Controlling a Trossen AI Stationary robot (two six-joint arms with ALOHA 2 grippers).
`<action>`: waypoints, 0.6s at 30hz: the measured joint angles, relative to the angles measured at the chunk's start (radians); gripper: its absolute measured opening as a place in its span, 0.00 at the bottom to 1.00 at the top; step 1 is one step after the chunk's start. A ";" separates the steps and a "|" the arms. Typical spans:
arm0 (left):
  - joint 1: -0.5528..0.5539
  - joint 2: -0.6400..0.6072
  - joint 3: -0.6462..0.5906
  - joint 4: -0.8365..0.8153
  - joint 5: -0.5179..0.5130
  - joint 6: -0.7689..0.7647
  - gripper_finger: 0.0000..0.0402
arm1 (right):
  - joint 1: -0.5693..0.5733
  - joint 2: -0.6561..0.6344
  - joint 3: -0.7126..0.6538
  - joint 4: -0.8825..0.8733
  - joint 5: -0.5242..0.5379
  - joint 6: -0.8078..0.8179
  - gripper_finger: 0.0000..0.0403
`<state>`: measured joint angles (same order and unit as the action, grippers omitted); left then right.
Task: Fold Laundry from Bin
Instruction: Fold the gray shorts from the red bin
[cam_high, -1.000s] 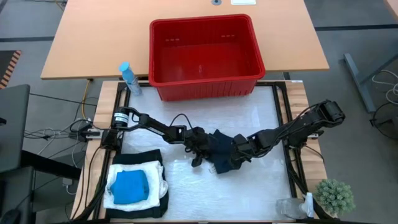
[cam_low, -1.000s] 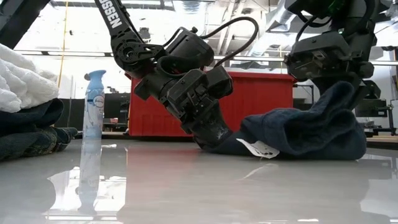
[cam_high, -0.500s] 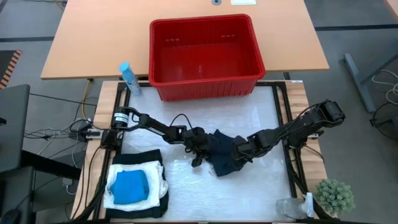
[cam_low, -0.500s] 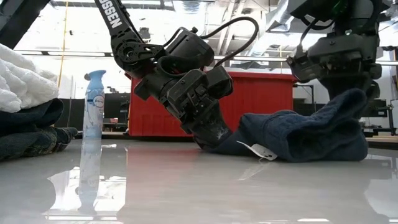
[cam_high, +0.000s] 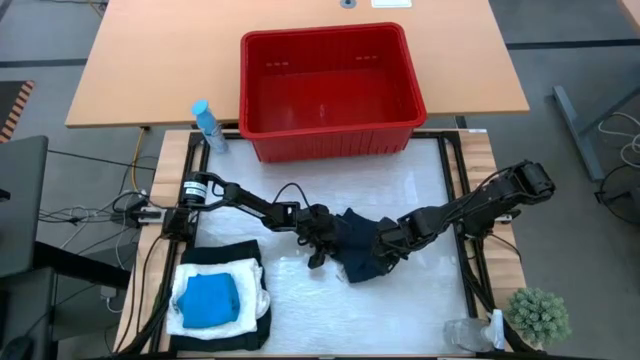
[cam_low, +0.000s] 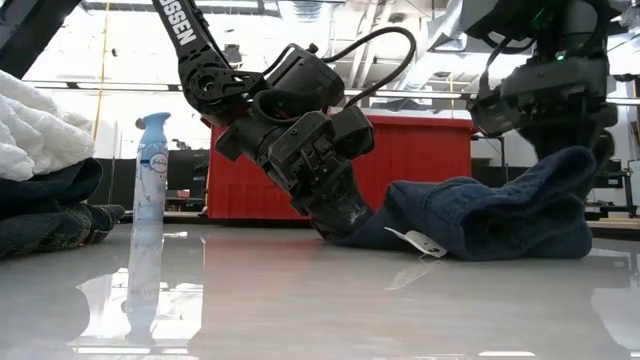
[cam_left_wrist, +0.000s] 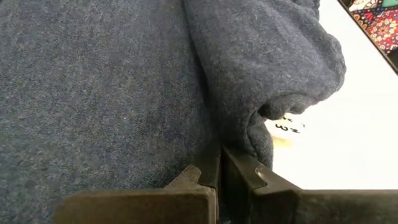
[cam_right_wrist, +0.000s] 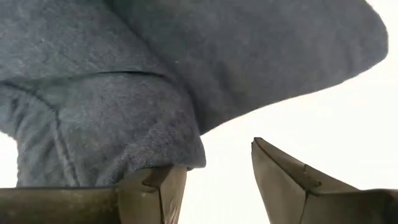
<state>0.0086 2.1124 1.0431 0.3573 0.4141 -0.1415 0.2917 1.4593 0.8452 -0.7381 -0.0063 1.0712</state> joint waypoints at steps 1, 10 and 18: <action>0.000 0.000 0.000 0.000 0.000 0.000 0.00 | -0.002 -0.001 0.000 0.001 -0.015 0.010 0.50; 0.000 0.000 0.000 0.000 -0.001 0.001 0.00 | -0.026 -0.003 0.000 0.020 -0.183 0.133 0.47; 0.000 0.000 0.000 0.000 -0.001 0.002 0.00 | -0.061 -0.006 0.000 -0.021 -0.229 0.198 0.47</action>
<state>0.0086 2.1124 1.0431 0.3573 0.4133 -0.1394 0.2306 1.4538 0.8452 -0.7592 -0.2348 1.2691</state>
